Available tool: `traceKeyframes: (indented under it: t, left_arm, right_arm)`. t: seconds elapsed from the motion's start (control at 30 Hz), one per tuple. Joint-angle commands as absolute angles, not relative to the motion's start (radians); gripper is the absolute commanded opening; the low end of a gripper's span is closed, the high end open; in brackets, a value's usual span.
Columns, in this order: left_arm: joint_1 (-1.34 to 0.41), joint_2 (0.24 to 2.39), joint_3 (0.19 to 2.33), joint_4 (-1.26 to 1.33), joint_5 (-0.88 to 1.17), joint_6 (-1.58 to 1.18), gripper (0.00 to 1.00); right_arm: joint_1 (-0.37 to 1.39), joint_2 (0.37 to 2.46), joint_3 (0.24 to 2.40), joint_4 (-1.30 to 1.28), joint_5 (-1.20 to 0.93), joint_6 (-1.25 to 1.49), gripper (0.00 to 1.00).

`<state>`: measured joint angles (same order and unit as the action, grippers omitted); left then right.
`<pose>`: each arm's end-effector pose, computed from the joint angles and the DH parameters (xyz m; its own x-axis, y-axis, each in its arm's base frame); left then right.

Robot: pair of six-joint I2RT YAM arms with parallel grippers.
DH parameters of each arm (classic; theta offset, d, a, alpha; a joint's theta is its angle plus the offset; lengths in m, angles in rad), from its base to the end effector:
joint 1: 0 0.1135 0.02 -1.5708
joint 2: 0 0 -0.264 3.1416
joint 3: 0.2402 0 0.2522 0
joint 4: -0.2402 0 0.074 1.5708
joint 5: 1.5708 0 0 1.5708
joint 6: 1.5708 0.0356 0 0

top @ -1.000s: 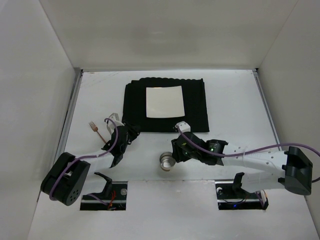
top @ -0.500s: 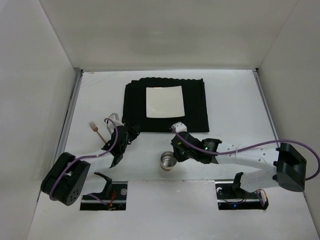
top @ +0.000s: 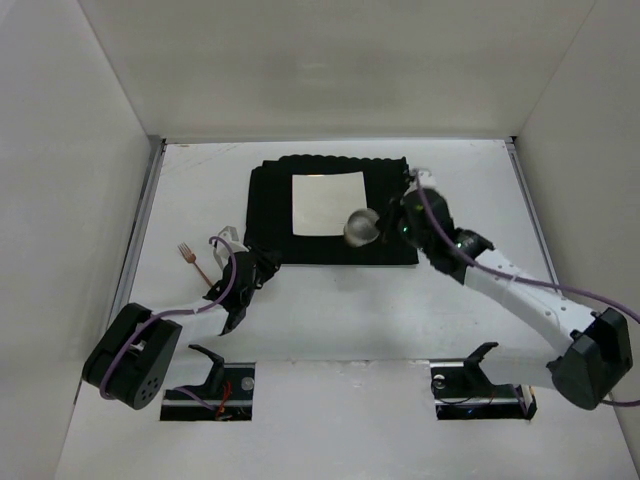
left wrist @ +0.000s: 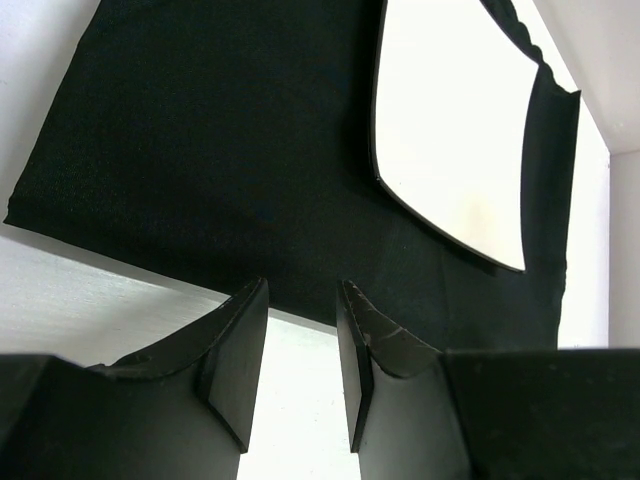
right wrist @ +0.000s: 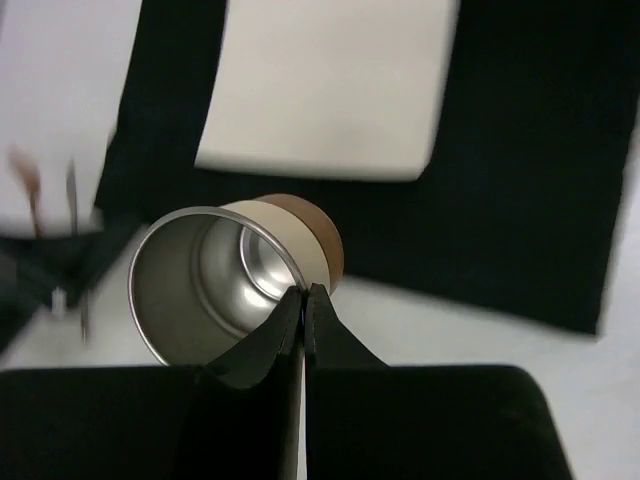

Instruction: Set the dinner table for one person

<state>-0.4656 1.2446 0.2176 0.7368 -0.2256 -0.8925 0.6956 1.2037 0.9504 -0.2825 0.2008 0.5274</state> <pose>0.1980 -0.0906 0.1539 -0.3520 -0.6724 -0.6511 -0.0447 0.7069 -0.7059 0.2126 0.1683 0.3010 -0.5884 0.1512 -0.7943 -0.2316 0.9097 0.3448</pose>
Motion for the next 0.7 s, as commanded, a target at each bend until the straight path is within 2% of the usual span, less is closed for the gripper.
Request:
traceKeyframes:
  t: [0.0, 0.13, 0.37, 0.67]
  left_arm:
    - [-0.476, 1.246, 0.233, 0.788, -0.230, -0.891, 0.31]
    - [-0.461, 1.227, 0.224, 0.785, -0.221, -0.893, 0.31]
    - [-0.472, 1.239, 0.229, 0.784, -0.230, -0.894, 0.31]
    - [-0.472, 1.264, 0.235, 0.787, -0.221, -0.900, 0.31]
  right_arm:
    - [0.494, 1.296, 1.067, -0.109, 0.183, 0.520, 0.02]
    - [0.345, 1.517, 1.237, -0.095, 0.181, 0.552, 0.02]
    - [0.226, 1.854, 1.526, -0.155, 0.184, 0.598, 0.01]
    - [0.212, 2.009, 1.716, -0.244, 0.195, 0.598, 0.02]
